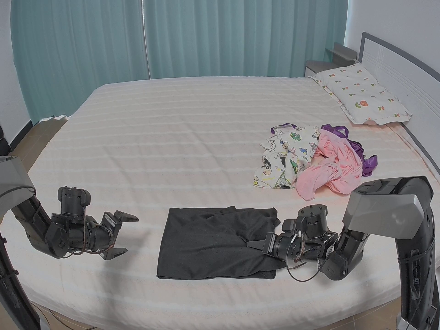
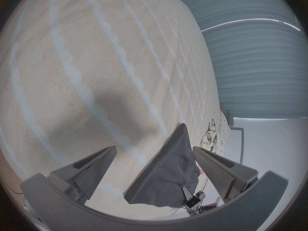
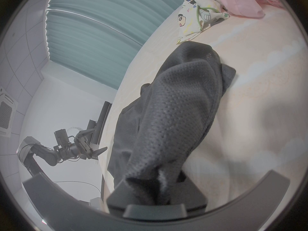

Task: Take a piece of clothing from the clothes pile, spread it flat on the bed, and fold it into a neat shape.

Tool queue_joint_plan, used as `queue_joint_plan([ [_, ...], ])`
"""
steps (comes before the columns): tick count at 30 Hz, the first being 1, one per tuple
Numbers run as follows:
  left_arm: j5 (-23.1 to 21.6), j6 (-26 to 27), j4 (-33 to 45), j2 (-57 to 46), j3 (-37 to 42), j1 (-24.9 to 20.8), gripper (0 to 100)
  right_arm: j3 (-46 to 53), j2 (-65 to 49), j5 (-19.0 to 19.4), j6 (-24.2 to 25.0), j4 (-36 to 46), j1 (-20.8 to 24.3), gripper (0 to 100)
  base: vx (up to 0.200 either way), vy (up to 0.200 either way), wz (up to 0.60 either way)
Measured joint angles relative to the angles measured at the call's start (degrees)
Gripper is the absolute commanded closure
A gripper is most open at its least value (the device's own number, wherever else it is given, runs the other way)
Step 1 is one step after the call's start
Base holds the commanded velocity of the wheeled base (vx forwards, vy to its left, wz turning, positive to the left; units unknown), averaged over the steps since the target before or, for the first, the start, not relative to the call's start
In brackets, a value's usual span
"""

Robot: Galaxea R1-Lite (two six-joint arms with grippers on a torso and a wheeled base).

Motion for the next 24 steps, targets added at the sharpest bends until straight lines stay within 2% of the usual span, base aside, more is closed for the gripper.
queue_joint_plan([
  [24,0.00,0.18,-0.02,0.05,0.09,-0.33,0,2.78,-2.99,-0.39,-5.17,0.80,-0.89,100,0.000,-0.200,0.00],
])
